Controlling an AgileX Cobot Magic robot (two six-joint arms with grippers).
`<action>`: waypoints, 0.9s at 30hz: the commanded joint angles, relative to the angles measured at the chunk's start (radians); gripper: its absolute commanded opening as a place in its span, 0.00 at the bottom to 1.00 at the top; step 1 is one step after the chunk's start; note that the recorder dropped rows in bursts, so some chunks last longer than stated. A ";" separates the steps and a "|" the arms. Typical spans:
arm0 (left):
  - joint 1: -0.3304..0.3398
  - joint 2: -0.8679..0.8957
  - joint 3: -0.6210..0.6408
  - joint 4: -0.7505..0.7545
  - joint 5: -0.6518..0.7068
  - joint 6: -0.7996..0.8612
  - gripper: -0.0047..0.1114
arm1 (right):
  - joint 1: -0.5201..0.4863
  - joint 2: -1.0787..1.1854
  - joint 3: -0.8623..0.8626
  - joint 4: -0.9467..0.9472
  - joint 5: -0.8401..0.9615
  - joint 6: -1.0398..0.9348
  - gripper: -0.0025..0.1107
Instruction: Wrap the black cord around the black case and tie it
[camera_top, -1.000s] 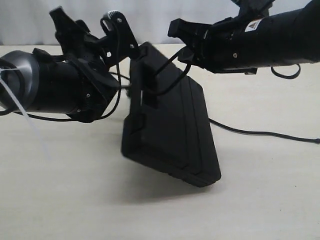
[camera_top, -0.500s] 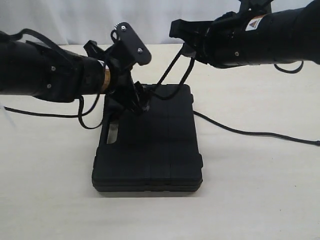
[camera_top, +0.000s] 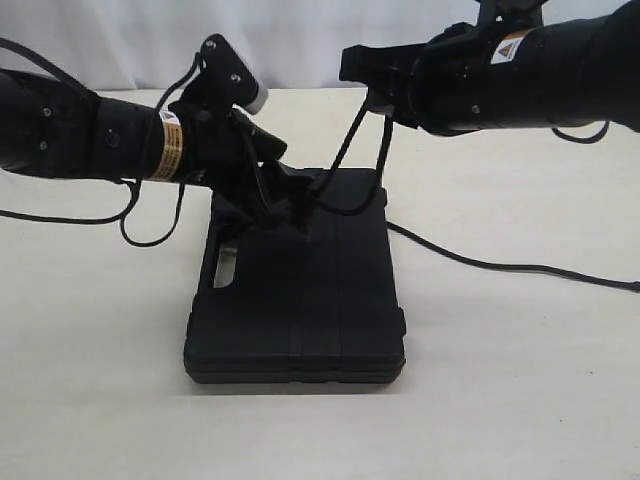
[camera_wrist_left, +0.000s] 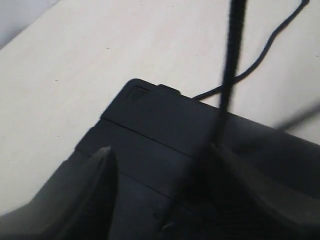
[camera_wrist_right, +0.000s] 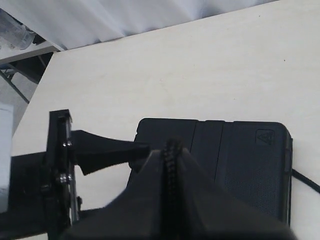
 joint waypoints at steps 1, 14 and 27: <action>-0.001 0.049 0.002 0.010 -0.023 0.002 0.49 | -0.007 -0.009 -0.010 -0.012 -0.014 -0.008 0.06; -0.001 0.037 -0.015 0.009 0.090 0.002 0.49 | -0.007 -0.009 -0.010 -0.012 -0.023 -0.008 0.06; -0.003 0.057 -0.015 -0.028 -0.087 0.359 0.49 | -0.007 -0.009 -0.010 -0.046 -0.023 -0.008 0.06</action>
